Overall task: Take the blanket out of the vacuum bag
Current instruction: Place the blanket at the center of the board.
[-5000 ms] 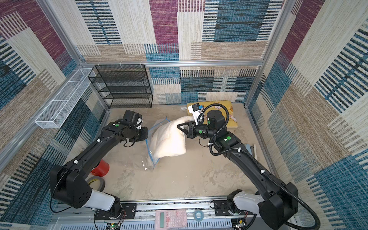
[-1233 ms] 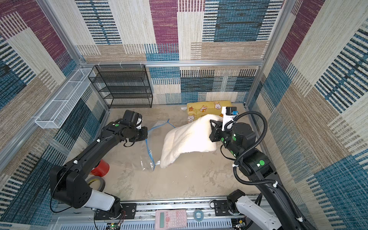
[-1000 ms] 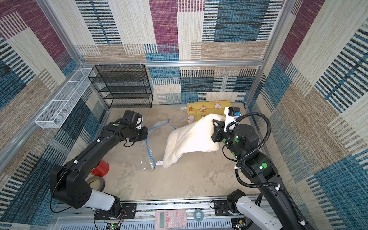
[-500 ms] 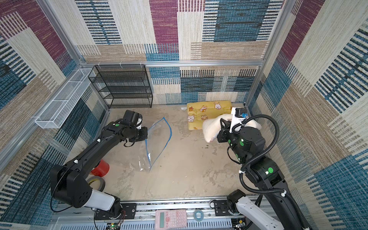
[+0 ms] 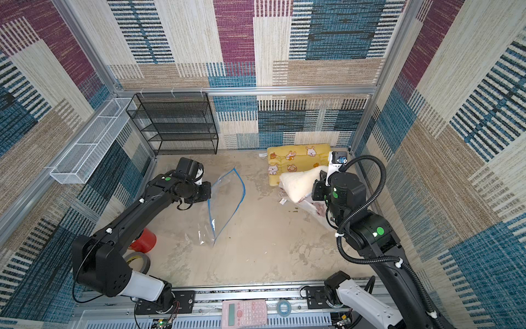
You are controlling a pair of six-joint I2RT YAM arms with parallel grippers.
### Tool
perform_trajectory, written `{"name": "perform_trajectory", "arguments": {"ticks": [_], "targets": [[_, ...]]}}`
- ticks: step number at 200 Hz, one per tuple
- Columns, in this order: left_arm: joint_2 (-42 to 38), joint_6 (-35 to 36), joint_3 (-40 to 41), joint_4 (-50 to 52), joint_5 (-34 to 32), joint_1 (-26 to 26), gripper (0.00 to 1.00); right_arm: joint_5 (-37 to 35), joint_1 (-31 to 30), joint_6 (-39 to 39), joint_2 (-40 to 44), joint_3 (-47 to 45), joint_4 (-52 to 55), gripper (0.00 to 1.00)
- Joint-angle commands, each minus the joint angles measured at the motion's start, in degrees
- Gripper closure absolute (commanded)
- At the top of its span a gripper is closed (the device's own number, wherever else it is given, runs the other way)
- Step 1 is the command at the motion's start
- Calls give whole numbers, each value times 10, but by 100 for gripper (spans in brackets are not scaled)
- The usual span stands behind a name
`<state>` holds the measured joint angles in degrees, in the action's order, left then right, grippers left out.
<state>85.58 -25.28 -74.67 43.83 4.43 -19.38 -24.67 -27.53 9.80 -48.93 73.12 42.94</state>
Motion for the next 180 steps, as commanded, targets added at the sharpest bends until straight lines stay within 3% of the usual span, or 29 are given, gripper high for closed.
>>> {"name": "perform_trajectory", "arguments": {"ticks": [1, 83, 99, 114, 145, 180], "targets": [[-1, 10, -3, -1, -8, 1, 100, -24, 0, -8, 1, 29, 33, 100], [-5, 14, -4, 2, -28, 0, 100, -27, 0, -30, -40, 111, 148, 100], [-5, 16, -6, 3, -32, 1, 100, 1, 0, -34, -51, 95, 151, 100], [-8, 18, -7, 5, -38, 1, 100, 71, -1, -40, -71, 74, 154, 100], [-17, 22, -8, 5, -48, 3, 100, 211, -20, -48, -180, 45, 136, 100], [-32, 30, -7, 8, -75, 4, 100, 233, -81, -72, -385, 129, 141, 100]]}}
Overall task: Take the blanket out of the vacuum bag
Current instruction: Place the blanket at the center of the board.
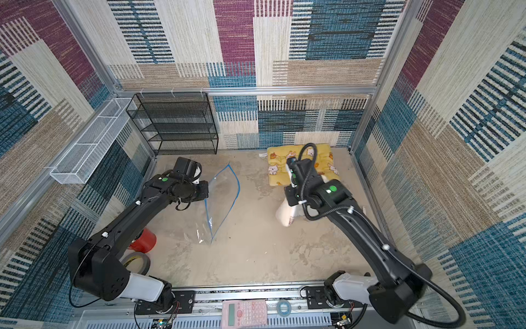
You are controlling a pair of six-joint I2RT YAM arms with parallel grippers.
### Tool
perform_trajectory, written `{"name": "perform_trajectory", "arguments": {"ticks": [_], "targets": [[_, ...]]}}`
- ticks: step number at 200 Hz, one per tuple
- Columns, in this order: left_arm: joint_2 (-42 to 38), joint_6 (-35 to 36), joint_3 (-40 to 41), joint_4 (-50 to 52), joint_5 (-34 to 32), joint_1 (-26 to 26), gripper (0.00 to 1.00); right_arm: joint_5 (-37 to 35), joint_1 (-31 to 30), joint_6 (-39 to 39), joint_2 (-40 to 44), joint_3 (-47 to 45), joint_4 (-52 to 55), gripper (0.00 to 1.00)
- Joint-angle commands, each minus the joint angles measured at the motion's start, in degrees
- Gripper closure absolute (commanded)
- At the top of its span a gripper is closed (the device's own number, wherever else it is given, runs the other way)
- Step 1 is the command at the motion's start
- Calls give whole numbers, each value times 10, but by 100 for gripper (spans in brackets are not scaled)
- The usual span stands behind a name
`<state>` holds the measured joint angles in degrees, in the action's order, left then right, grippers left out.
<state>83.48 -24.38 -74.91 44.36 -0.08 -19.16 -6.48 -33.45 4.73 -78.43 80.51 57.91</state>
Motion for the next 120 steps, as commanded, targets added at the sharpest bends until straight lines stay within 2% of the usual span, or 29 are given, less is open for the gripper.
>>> {"name": "perform_trajectory", "arguments": {"ticks": [1, 35, 54, 75, 120], "targets": [[-12, 21, -5, 2, -31, 2, 100, 53, -21, -22, -93, 58, -8, 100], [-19, 24, -3, 2, -43, 2, 100, 110, -23, -53, -248, 183, 21, 100], [-17, 25, -3, 4, -45, 3, 100, 89, -30, -61, -276, 203, 20, 100], [-14, 24, -2, 3, -41, 3, 100, 67, -30, -57, -215, 167, -29, 100], [-11, 23, -4, 2, -32, 3, 100, 20, -20, -36, 10, 77, -94, 100]]}}
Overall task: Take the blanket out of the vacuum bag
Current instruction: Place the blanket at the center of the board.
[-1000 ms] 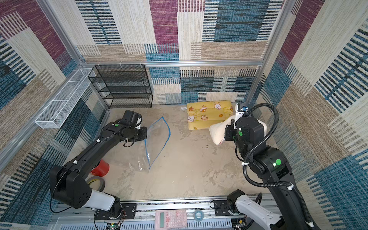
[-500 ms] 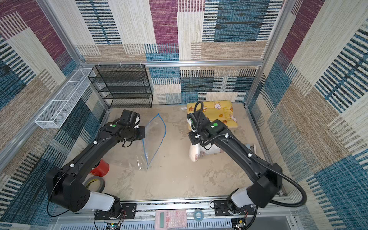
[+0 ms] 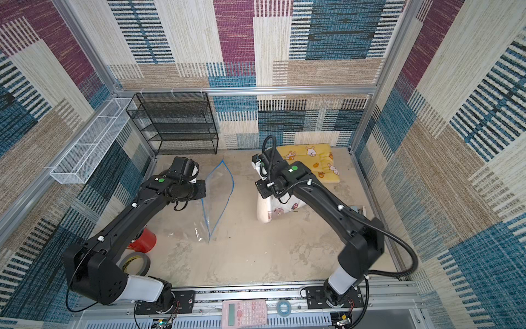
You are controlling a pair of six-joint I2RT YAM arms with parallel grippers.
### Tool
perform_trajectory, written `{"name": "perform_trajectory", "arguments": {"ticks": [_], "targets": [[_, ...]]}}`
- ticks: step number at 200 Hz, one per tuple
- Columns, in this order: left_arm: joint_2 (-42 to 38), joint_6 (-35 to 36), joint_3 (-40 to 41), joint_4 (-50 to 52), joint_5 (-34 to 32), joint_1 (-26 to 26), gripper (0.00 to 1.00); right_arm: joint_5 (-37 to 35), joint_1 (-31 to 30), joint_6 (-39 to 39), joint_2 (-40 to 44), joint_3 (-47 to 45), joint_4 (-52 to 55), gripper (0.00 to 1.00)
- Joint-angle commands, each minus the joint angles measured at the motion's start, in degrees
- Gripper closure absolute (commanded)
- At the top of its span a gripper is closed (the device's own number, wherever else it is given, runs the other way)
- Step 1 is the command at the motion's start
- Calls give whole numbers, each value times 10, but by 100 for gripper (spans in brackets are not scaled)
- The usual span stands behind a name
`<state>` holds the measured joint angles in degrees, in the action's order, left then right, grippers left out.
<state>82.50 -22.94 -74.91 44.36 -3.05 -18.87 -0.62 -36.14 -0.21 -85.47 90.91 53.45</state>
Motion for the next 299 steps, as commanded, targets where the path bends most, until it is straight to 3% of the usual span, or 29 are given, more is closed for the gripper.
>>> {"name": "perform_trajectory", "arguments": {"ticks": [1, 71, 120, 132, 163, 201, 261, 299], "targets": [[-2, 8, -4, 2, -2, 0, 100, -40, 7, 14, 85, -28, -50, 100], [-3, 6, -1, 1, 6, -1, 100, -186, 64, 70, 314, -46, -37, 100], [-4, 6, 0, 1, 9, -1, 100, -212, 64, 93, 359, 5, 70, 100], [-3, 4, -1, 1, 12, -1, 100, -191, 64, 91, 350, 23, 102, 100], [-9, 6, -1, 1, 10, -1, 100, -78, 63, 79, 273, -35, 144, 100], [-23, 7, 6, -5, -1, -1, 100, 113, 56, 0, 107, -119, 26, 100], [-28, 10, 3, -1, -13, -1, 100, 128, -31, -86, -243, -9, -28, 100], [-31, 10, 2, -1, -11, -1, 100, 139, -48, -94, -292, -14, -49, 100]]}}
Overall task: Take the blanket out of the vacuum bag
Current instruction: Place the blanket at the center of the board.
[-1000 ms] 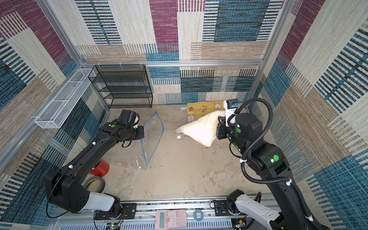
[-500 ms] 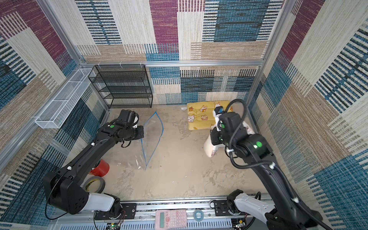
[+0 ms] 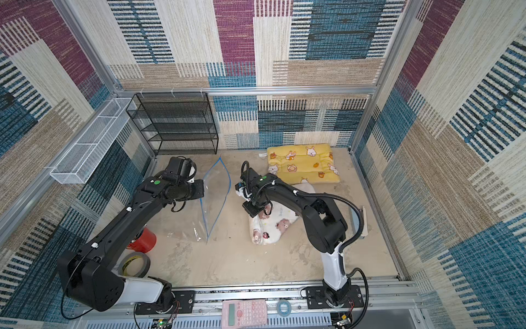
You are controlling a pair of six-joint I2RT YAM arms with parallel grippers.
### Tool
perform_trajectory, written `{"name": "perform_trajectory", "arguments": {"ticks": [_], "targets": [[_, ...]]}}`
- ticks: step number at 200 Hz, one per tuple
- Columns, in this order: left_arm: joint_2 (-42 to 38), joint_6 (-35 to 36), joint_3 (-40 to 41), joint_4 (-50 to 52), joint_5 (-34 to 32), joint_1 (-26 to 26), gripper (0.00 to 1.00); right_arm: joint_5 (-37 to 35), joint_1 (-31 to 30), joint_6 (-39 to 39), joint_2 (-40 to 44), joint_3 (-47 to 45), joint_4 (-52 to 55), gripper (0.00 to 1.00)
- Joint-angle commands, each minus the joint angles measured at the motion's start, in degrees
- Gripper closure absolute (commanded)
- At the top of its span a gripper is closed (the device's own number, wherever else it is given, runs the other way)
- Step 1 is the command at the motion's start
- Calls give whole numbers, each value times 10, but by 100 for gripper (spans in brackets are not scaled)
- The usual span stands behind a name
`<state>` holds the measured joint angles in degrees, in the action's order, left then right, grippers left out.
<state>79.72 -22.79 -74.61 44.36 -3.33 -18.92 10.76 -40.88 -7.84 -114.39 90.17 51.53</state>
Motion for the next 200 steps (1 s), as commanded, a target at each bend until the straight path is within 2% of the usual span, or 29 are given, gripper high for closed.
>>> {"name": "perform_trajectory", "arguments": {"ticks": [1, 18, 47, 70, 87, 92, 113, 127, 158, 176, 184, 200], "targets": [[-4, 9, -1, -1, -9, -1, 100, 27, 0, -18, -3, -7, -31, 100], [-5, 8, 0, -2, -8, -1, 100, 43, 0, -12, -5, -10, -46, 99], [-3, 8, 0, -4, -5, -1, 100, 88, 0, 10, -10, 5, -65, 71], [-3, 8, 0, -2, -6, 0, 100, 95, -1, 18, 7, 12, -76, 59], [-4, 8, 1, -2, -7, 0, 100, 86, 1, 20, 60, 6, -109, 52], [-4, 8, 1, -2, -8, 0, 100, 82, 1, 20, 80, -5, -123, 47], [-4, 8, 1, -2, -7, -1, 100, 37, 17, 30, 176, -69, -184, 38], [-4, 9, 0, -2, -6, 0, 100, -2, 68, 74, 240, -123, -228, 38], [-6, 8, 2, -3, -5, 0, 100, -23, 275, 203, 372, -299, -333, 39], [-5, 8, 2, -3, 0, -1, 100, -50, 357, 231, 413, -375, -366, 32], [-5, 7, 2, -4, 0, -1, 100, -60, 379, 235, 424, -396, -376, 25], [-4, 7, 1, -4, 2, 0, 100, -56, 410, 225, 423, -425, -406, 21]]}}
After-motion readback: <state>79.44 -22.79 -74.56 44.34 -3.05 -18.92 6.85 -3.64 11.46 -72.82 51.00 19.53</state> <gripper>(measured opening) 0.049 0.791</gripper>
